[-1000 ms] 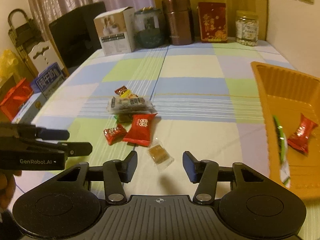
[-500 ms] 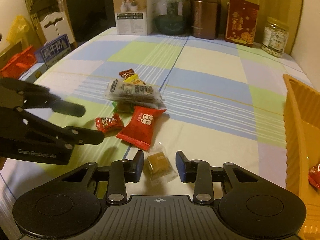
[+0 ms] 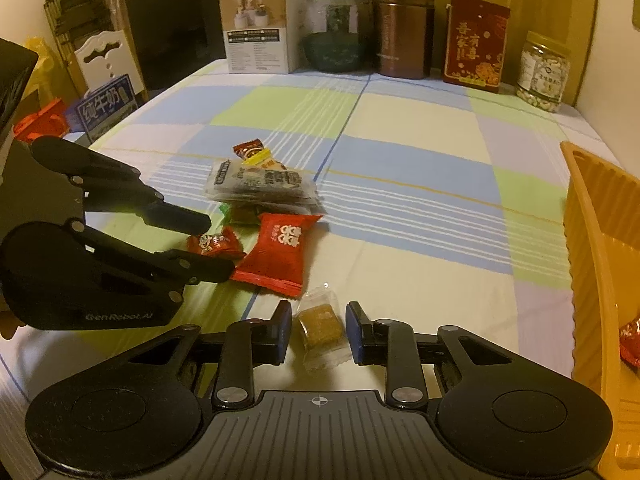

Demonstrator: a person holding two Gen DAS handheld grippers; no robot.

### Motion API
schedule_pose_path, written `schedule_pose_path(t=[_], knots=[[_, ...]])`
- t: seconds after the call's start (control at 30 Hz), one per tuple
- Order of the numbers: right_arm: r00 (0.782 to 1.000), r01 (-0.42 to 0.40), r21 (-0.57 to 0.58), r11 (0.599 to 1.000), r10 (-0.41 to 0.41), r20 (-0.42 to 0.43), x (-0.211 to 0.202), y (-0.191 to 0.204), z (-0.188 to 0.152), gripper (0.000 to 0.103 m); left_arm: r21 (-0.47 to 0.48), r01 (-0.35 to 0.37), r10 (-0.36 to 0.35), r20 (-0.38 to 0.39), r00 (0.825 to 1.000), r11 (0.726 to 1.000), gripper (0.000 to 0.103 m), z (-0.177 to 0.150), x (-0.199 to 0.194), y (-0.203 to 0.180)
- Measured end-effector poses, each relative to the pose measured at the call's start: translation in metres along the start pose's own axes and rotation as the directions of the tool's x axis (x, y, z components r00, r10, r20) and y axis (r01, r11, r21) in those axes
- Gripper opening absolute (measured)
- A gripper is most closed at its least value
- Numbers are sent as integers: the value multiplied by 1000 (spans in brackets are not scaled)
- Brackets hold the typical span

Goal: Organize snacks
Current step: 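Grasp the clear packet with the brown cube with the right gripper while the left grasps the red candy, then carry both held packets over the orange tray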

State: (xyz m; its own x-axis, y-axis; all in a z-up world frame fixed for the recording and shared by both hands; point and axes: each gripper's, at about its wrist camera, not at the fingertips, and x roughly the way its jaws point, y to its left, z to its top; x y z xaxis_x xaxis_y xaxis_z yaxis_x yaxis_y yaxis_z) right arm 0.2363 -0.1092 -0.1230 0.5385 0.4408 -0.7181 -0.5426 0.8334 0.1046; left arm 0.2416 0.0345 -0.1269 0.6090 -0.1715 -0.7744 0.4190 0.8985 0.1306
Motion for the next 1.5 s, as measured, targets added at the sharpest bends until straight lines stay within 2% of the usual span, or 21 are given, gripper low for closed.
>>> schedule_pose_path(t=[0.17,0.37,0.5,0.73,1.17,1.5], knots=[[1000,8,-19,1000,-8,4,0,2,-1,29,-36,4,-4,-10,1000,999,24,0,0,1],[1000,26,-15,1000,-26,2,-2,5,-2,28,-150,-10,7,-21,1000,989,22,-7,-8,4],[999,34,10,999,-34,6,-7,5,-4,22,-225,-24,18,-30,999,974,22,-14,-17,2],[999,36,66,997,-37,14,-27,8,-8,22,-335,-37,28,-32,999,941,22,-26,-41,-9],[997,52,195,979,-60,38,-92,12,-20,22,-436,-49,54,-1,999,899,22,-33,-103,-41],[994,66,234,970,-84,69,-142,21,-29,22,-453,-51,74,33,997,890,22,-29,-146,-64]])
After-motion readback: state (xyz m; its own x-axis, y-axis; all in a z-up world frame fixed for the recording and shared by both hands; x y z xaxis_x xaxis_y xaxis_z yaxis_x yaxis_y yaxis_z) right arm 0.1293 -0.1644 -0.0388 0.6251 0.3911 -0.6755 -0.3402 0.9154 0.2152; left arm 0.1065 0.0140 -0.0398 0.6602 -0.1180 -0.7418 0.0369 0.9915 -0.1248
